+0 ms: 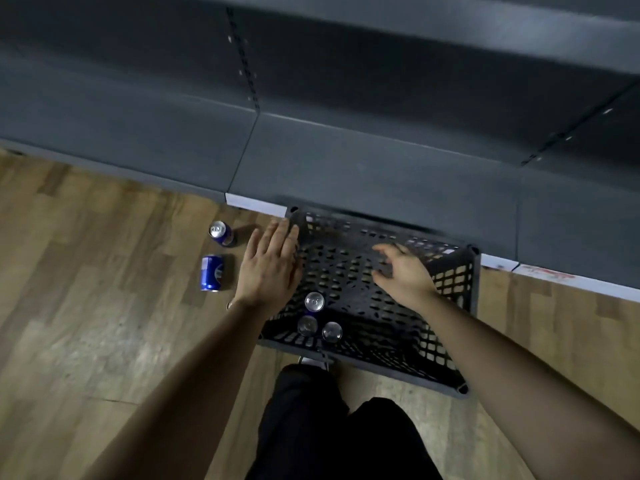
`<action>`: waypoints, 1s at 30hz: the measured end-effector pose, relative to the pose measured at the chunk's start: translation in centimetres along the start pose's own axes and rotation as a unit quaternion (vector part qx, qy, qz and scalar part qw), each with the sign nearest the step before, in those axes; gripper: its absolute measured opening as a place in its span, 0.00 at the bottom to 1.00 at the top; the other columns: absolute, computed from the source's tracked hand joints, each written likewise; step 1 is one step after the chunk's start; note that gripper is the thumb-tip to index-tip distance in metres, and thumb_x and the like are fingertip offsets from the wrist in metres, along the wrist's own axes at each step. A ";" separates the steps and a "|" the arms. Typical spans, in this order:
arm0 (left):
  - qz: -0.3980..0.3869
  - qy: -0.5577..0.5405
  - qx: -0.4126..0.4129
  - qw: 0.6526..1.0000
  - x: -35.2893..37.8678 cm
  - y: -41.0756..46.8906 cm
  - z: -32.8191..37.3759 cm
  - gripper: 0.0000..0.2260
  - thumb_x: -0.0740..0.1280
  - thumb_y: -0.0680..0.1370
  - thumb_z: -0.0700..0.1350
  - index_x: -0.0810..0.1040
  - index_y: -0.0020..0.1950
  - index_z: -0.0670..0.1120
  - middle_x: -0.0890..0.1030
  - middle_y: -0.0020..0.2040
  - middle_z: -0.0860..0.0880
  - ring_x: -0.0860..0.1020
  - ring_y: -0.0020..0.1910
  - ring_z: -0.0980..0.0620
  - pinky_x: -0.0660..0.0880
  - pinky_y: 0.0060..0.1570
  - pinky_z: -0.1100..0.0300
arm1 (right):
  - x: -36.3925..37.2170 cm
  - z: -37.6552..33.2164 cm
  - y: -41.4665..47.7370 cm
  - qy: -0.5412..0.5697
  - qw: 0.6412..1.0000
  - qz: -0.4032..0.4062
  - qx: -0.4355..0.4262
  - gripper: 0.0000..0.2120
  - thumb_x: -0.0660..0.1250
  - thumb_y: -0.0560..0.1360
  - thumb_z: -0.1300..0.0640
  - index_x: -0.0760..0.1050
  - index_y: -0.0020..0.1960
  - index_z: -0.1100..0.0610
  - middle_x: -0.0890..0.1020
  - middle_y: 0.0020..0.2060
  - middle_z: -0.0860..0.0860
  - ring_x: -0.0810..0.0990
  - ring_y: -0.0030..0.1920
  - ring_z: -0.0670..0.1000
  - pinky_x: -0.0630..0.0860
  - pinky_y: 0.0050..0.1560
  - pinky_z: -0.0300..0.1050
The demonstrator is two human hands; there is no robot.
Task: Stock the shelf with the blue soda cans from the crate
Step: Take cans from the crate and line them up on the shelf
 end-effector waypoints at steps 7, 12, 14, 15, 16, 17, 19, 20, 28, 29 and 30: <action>0.024 -0.002 -0.013 1.000 10.3 0.7 -0.9 0.27 0.50 0.78 0.53 0.66 0.73 0.40 0.69 0.72 0.41 0.63 0.73 0.43 0.56 0.73 0.44 | 10.2 4.9 4.7 -0.020 0.997 -0.063 -0.034 0.24 0.66 0.77 0.51 0.66 0.72 0.49 0.71 0.67 0.50 0.75 0.61 0.51 0.73 0.54 0.44; 0.065 -0.001 -0.043 0.997 15.3 1.6 -1.4 0.25 0.53 0.78 0.52 0.68 0.71 0.40 0.71 0.70 0.41 0.65 0.71 0.43 0.55 0.72 0.45 | 16.1 8.0 7.6 -0.042 0.992 -0.091 -0.071 0.25 0.67 0.77 0.51 0.66 0.72 0.51 0.69 0.69 0.51 0.73 0.64 0.53 0.70 0.54 0.42; 0.074 -0.001 -0.050 0.996 16.7 1.5 -1.8 0.24 0.54 0.78 0.52 0.68 0.71 0.41 0.73 0.67 0.41 0.67 0.70 0.42 0.56 0.72 0.44 | 17.8 9.1 8.4 -0.042 0.991 -0.102 -0.081 0.25 0.67 0.77 0.52 0.66 0.72 0.51 0.69 0.69 0.52 0.73 0.65 0.54 0.72 0.58 0.45; 0.078 0.001 -0.051 0.996 17.3 1.5 -2.0 0.23 0.54 0.79 0.52 0.70 0.69 0.41 0.74 0.65 0.41 0.68 0.68 0.42 0.57 0.71 0.44 | 18.5 9.6 8.7 -0.043 0.990 -0.107 -0.084 0.26 0.68 0.76 0.53 0.66 0.72 0.51 0.69 0.69 0.52 0.73 0.65 0.54 0.72 0.59 0.45; 0.085 0.005 -0.050 0.995 17.7 1.5 -2.1 0.22 0.54 0.79 0.52 0.71 0.67 0.41 0.75 0.63 0.42 0.69 0.66 0.42 0.59 0.71 0.44 | 19.1 10.1 9.0 -0.044 0.989 -0.112 -0.087 0.26 0.68 0.76 0.53 0.66 0.73 0.51 0.69 0.70 0.52 0.72 0.66 0.54 0.72 0.60 0.46; 0.095 0.010 -0.049 0.994 18.1 1.5 -2.2 0.21 0.55 0.79 0.52 0.73 0.65 0.41 0.76 0.60 0.42 0.71 0.64 0.42 0.60 0.69 0.43 | 19.8 10.6 9.3 -0.045 0.988 -0.116 -0.092 0.27 0.68 0.76 0.54 0.65 0.73 0.51 0.69 0.70 0.52 0.71 0.67 0.54 0.71 0.61 0.45; 0.119 0.015 -0.048 0.992 18.6 1.5 -2.3 0.19 0.55 0.79 0.51 0.74 0.62 0.41 0.76 0.57 0.42 0.71 0.61 0.41 0.61 0.68 0.43 | 21.0 11.3 9.8 -0.047 0.987 -0.119 -0.102 0.28 0.69 0.75 0.55 0.66 0.73 0.52 0.69 0.71 0.52 0.69 0.70 0.54 0.69 0.64 0.45; 0.131 0.017 -0.049 0.990 18.8 1.5 -2.3 0.18 0.55 0.80 0.51 0.74 0.62 0.42 0.76 0.57 0.42 0.71 0.61 0.41 0.61 0.68 0.44 | 21.5 11.5 10.0 -0.046 0.986 -0.119 -0.106 0.28 0.70 0.75 0.55 0.66 0.73 0.52 0.69 0.71 0.53 0.68 0.70 0.54 0.68 0.65 0.43; 0.141 0.017 -0.038 0.989 19.7 0.5 -2.1 0.21 0.52 0.80 0.52 0.73 0.66 0.42 0.75 0.61 0.44 0.70 0.66 0.42 0.55 0.72 0.47 | 24.7 10.8 10.4 -0.014 0.984 -0.144 -0.108 0.33 0.75 0.71 0.56 0.66 0.73 0.53 0.73 0.69 0.53 0.74 0.65 0.53 0.68 0.60 0.38; 0.140 0.018 -0.035 0.989 19.8 0.4 -2.1 0.21 0.52 0.80 0.52 0.72 0.66 0.42 0.75 0.61 0.44 0.69 0.66 0.43 0.55 0.73 0.47 | 25.0 10.5 10.5 -0.015 0.982 -0.150 -0.112 0.34 0.75 0.70 0.56 0.66 0.73 0.52 0.72 0.70 0.53 0.73 0.67 0.53 0.67 0.62 0.39; 0.142 0.017 -0.033 0.989 19.8 0.3 -2.1 0.21 0.52 0.80 0.52 0.73 0.66 0.42 0.75 0.61 0.44 0.69 0.66 0.43 0.55 0.73 0.47 | 25.2 10.2 10.6 -0.016 0.980 -0.156 -0.120 0.35 0.76 0.70 0.56 0.65 0.74 0.52 0.72 0.70 0.53 0.71 0.68 0.53 0.66 0.65 0.39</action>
Point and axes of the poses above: each hand's wrist, its own y-axis towards the middle knuckle, its own x-axis out of the palm, z = x × y, the point moved 1 cm from there along y, towards the middle knuckle
